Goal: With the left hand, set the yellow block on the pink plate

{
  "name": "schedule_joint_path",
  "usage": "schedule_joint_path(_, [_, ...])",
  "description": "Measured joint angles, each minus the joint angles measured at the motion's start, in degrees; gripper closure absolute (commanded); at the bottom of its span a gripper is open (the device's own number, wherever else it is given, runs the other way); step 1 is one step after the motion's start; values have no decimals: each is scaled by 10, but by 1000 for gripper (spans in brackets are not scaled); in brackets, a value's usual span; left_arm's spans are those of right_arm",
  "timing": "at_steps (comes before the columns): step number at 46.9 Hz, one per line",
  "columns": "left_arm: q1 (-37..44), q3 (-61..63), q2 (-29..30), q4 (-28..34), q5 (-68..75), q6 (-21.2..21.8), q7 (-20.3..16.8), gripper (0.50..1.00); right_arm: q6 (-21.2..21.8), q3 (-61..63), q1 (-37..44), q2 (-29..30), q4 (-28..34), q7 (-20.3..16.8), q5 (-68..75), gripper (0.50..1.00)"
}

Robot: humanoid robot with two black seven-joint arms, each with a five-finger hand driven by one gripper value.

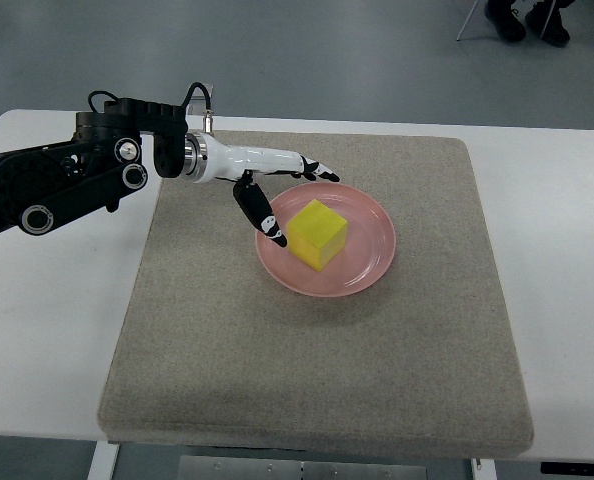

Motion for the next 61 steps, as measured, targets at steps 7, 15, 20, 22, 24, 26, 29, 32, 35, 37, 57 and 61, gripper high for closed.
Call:
schedule_joint_path(7, [-1, -15, 7, 44, -92, -26, 0, 506, 0, 0, 0, 0, 0, 0, 0, 576])
schedule_joint_path(15, [9, -35, 6, 107, -214, -25, 1, 506, 0, 0, 0, 0, 0, 0, 0, 576])
schedule_joint_path(20, [10, -39, 7, 130, -288, -23, 1, 506, 0, 0, 0, 0, 0, 0, 0, 576])
schedule_joint_path(22, [10, -40, 7, 136, -321, -22, 1, 506, 0, 0, 0, 0, 0, 0, 0, 576])
schedule_joint_path(24, [11, -40, 8, 143, -352, -21, 1, 506, 0, 0, 0, 0, 0, 0, 0, 576])
schedule_joint_path(26, [11, -41, 11, 151, -381, -21, 1, 506, 0, 0, 0, 0, 0, 0, 0, 576])
schedule_joint_path(29, [12, -43, 14, 163, -412, -20, 0, 506, 0, 0, 0, 0, 0, 0, 0, 576])
schedule_joint_path(32, [12, -45, 14, 185, -442, -20, 1, 504, 0, 0, 0, 0, 0, 0, 0, 576])
schedule_joint_path(35, [12, -48, 13, 209, -477, -20, 2, 506, 0, 0, 0, 0, 0, 0, 0, 576])
schedule_joint_path(37, [13, -48, 11, 226, -499, -20, 4, 506, 0, 0, 0, 0, 0, 0, 0, 576])
schedule_joint_path(57, [38, -49, 7, 293, -736, -37, 57, 506, 0, 0, 0, 0, 0, 0, 0, 576])
schedule_joint_path(61, [47, -49, 8, 293, -775, -39, 69, 504, 0, 1, 0, 0, 0, 0, 0, 576])
